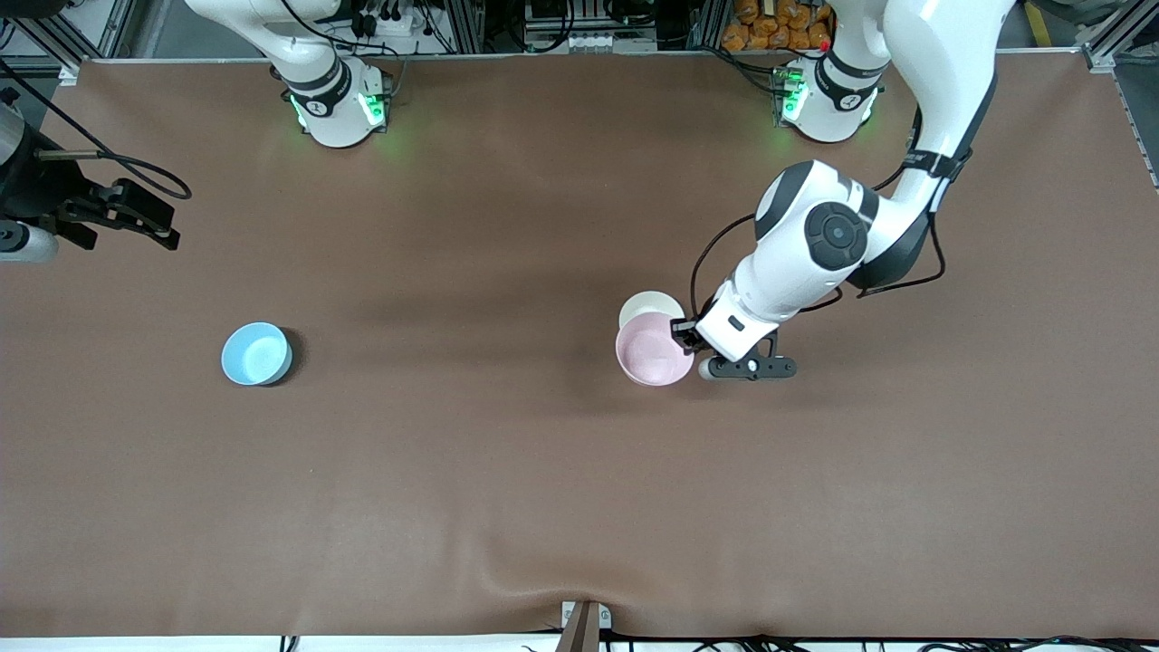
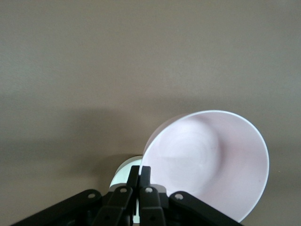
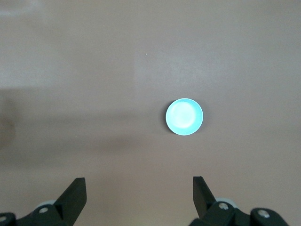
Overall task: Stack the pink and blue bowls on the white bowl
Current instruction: 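Lower the pink bowl into the white bowl with the left gripper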
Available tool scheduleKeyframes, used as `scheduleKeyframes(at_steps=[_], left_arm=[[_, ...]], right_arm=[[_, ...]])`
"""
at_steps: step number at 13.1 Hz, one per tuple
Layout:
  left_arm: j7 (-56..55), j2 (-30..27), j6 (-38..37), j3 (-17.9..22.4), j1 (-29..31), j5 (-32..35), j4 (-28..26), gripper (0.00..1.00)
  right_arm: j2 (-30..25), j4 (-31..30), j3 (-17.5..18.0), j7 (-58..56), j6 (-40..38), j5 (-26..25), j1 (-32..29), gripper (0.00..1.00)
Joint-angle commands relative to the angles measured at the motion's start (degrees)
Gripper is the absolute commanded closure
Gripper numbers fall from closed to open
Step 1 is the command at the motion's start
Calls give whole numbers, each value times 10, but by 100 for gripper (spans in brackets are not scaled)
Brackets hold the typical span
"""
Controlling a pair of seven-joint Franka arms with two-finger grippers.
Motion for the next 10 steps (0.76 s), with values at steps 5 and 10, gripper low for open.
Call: scheduleKeyframes(at_steps=[5, 10], left_arm=[[-16, 15, -14, 3, -12, 5, -16, 100], [-17, -5, -14, 1, -6, 5, -77, 100]], right_arm=[[-7, -5, 4, -7, -1, 6, -6, 0], [-7, -5, 4, -7, -1, 6, -6, 0]])
